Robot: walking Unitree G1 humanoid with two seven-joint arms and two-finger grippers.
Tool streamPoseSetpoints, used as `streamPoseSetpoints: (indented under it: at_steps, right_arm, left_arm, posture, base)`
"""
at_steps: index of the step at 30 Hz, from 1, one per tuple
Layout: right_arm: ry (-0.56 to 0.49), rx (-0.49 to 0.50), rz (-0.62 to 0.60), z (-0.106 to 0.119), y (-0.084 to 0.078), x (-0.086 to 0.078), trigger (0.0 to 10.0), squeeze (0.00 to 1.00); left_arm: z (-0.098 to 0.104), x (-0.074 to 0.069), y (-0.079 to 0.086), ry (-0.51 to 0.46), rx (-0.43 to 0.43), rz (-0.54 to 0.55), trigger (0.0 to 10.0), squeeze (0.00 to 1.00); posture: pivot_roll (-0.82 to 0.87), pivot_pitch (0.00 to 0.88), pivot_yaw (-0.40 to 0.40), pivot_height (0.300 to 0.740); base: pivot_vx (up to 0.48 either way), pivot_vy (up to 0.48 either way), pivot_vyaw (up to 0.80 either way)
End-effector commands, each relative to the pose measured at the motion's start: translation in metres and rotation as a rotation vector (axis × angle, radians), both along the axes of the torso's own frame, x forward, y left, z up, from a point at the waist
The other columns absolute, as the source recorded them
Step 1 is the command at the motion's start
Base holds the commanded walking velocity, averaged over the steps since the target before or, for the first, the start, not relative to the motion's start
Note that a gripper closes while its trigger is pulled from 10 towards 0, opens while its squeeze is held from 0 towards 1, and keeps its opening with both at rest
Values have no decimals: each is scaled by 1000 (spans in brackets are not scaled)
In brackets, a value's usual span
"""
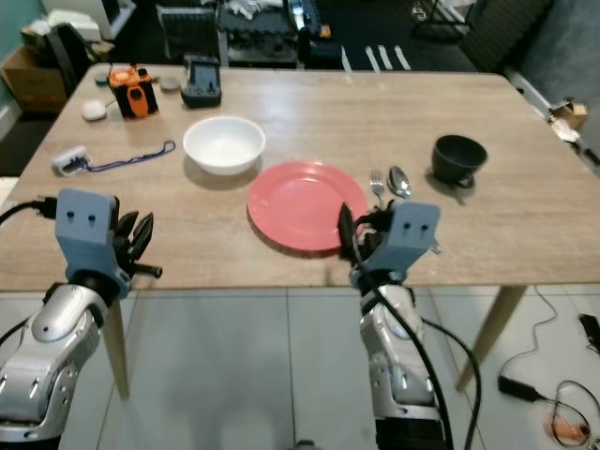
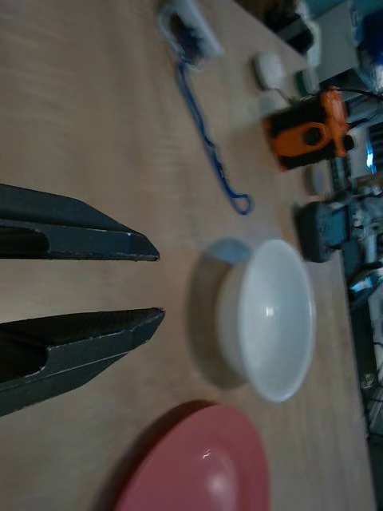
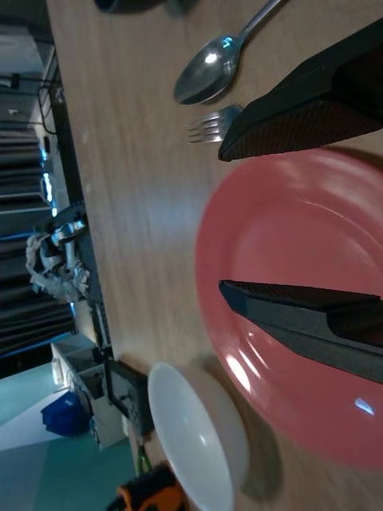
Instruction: Setting the table
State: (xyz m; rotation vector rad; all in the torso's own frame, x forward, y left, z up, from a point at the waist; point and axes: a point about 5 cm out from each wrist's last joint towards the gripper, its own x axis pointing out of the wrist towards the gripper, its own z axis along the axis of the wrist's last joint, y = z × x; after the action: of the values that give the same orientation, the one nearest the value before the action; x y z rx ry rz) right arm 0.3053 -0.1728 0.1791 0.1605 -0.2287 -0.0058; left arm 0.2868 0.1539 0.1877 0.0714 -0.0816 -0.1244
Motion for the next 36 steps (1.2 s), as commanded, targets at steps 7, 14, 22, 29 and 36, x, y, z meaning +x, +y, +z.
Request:
streamPoseSetpoints:
  at_steps: [7,14,22,29,36]
  right_arm:
    - [13,20,-20,-3,-3,0,10000,0]
    - [-3,-6,60,0,5,0,10000,0]
    - [4,-19,377,5,47,-7,10000,0]
    - [37,-65,595,-1,92,-11,10000,0]
    - [82,-92,563,-3,114,4,10000,0]
  left_arm:
    - [0,0,-1,5,14,-24,10000,0]
    - [-1,-2,-1,11,33,-41,10000,0]
    - [-10,-6,11,43,113,7,10000,0]
    - [-10,-6,38,86,199,-44,10000,0]
    - [-3,0,59,76,237,25,10000,325]
  posture:
    - [7,64,79,740]
    - [11,66,81,740]
    - [20,70,85,740]
    - [41,75,71,740]
    - [57,80,60,740]
  base:
    - [459,0,-415]
    - [48,0,-72]
    - [0,0,0]
    - [0,0,0]
    - [0,0,0]
